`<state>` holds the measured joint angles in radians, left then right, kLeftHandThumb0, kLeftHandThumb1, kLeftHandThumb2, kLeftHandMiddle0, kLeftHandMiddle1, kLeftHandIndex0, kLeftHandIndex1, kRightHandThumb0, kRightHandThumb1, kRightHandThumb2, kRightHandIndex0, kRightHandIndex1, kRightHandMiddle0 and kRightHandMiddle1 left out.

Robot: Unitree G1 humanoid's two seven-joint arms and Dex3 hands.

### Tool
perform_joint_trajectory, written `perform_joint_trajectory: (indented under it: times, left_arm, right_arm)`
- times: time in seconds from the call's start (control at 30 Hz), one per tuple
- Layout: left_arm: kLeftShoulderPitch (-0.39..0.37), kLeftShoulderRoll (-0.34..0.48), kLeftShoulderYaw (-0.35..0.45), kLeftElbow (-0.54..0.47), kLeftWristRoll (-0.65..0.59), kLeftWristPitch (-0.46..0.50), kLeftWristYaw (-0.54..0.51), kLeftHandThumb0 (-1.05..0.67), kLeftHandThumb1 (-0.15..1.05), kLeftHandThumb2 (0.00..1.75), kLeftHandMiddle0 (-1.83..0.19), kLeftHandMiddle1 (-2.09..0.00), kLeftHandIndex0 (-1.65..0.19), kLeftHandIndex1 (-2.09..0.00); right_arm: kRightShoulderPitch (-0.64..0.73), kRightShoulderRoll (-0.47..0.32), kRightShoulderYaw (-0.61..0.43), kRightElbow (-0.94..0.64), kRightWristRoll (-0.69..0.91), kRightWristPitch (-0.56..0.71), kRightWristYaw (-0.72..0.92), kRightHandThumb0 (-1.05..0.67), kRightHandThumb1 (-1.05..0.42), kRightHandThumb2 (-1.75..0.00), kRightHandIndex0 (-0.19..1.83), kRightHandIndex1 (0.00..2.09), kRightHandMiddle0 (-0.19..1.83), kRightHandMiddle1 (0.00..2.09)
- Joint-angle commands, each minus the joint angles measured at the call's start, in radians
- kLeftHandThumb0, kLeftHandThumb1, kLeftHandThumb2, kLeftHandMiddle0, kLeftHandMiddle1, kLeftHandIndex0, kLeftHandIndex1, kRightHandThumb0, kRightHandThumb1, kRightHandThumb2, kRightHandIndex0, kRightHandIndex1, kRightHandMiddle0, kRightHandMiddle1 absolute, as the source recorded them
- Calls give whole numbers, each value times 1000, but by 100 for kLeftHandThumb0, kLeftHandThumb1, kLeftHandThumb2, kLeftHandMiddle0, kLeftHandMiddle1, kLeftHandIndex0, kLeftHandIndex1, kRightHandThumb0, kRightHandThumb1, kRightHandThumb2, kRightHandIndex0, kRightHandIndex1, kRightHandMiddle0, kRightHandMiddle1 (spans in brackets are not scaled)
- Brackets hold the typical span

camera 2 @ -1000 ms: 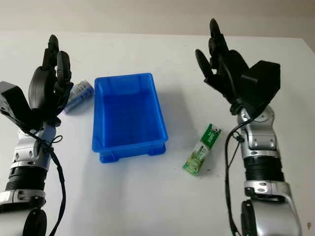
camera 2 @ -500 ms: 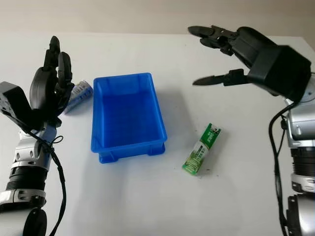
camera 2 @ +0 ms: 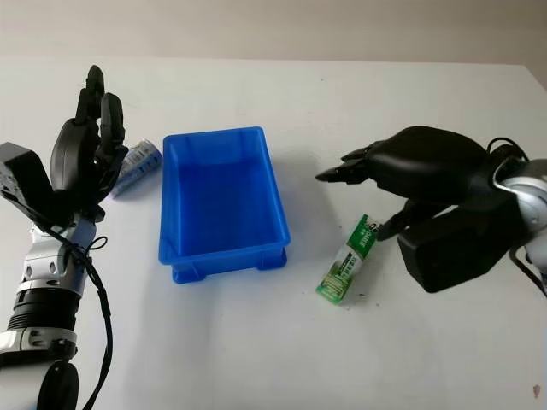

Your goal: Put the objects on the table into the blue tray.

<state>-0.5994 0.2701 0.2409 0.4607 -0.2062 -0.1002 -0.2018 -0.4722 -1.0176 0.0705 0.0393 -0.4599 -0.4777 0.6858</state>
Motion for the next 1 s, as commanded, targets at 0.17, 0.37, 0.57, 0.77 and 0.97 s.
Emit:
perform_joint_trajectory:
  times: [0.17,0.37,0.57,0.77,0.97]
  left_arm:
    - [-29,13,2,-2,0,5,-1,-70,105,64,19,0,19,0]
    - [-33,15,-1,-4,4,12,0,-70,105,64,19,0,19,0]
    - [-33,16,-3,0,7,1,-7,-70,105,63,19,0,19,0]
    - [-32,13,0,-5,7,3,1,-70,105,62,19,0,19,0]
    - [-34,8,0,-11,2,10,9,-71,105,62,19,0,19,0]
  right_arm:
    - [64,-41,0,-44,-35,-62,-1,-31,-84,-7,30,6,30,5]
    - [123,-37,-19,-45,-11,-82,-15,-30,-85,-6,29,5,28,4]
    - [195,-16,-31,-36,13,-113,-70,-24,-88,-6,34,8,33,7]
    - [242,3,-35,-14,2,-175,-165,-21,-92,-7,40,11,39,10]
    - [264,43,-34,91,-125,-320,-402,-22,-97,-6,31,52,9,98]
